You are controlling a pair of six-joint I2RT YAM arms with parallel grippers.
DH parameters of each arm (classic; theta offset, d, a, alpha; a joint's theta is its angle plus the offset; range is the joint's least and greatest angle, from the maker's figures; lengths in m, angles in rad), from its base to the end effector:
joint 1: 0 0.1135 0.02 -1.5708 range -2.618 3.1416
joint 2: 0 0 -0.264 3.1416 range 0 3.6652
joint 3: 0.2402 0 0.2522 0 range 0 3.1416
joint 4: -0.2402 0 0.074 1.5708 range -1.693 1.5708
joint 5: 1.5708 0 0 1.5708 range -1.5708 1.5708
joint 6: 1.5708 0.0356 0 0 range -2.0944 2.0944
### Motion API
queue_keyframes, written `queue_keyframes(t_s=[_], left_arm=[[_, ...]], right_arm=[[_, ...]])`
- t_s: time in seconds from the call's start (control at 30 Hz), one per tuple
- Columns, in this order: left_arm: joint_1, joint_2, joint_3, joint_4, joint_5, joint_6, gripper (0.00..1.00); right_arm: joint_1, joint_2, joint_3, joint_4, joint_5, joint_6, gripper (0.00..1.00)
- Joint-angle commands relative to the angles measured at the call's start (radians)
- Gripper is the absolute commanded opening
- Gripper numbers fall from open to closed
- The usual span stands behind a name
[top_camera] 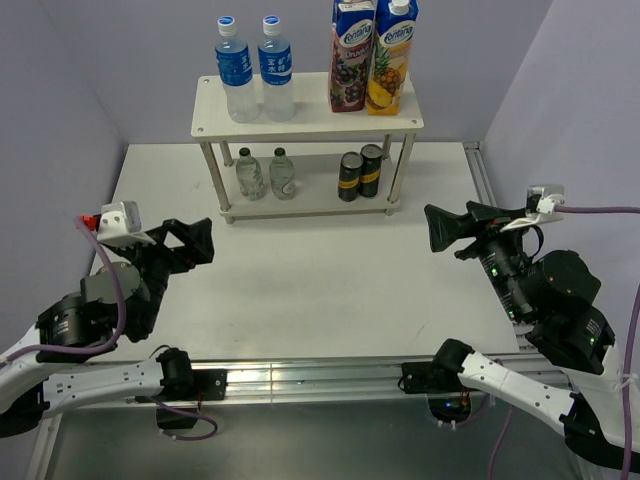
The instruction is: Place and organize the beverage onto the shelf
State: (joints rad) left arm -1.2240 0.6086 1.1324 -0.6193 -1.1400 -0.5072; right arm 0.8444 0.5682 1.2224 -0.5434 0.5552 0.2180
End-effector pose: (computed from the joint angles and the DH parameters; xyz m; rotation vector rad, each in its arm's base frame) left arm 0.0556 -0.0586 0.4304 -0.2733 1.6013 -0.3882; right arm 0.0532 0.0316 0.4638 -0.0074 1.4932 0.4558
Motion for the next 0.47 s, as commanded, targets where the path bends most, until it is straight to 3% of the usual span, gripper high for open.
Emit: queue_keyframes(t_s=[0.0, 0.43], left_arm=[[-0.005, 0.014, -0.003, -0.011, -0.012, 0.021, 0.99], [-0.005, 0.043, -0.008, -0.03, -0.04, 0.01, 0.99]], right_arm=[[0.004, 0.012, -0.009, 0.005, -0.011, -0.023, 0.97], [0.002, 0.035, -0.009, 0.044, -0.089, -0.029, 0.96]])
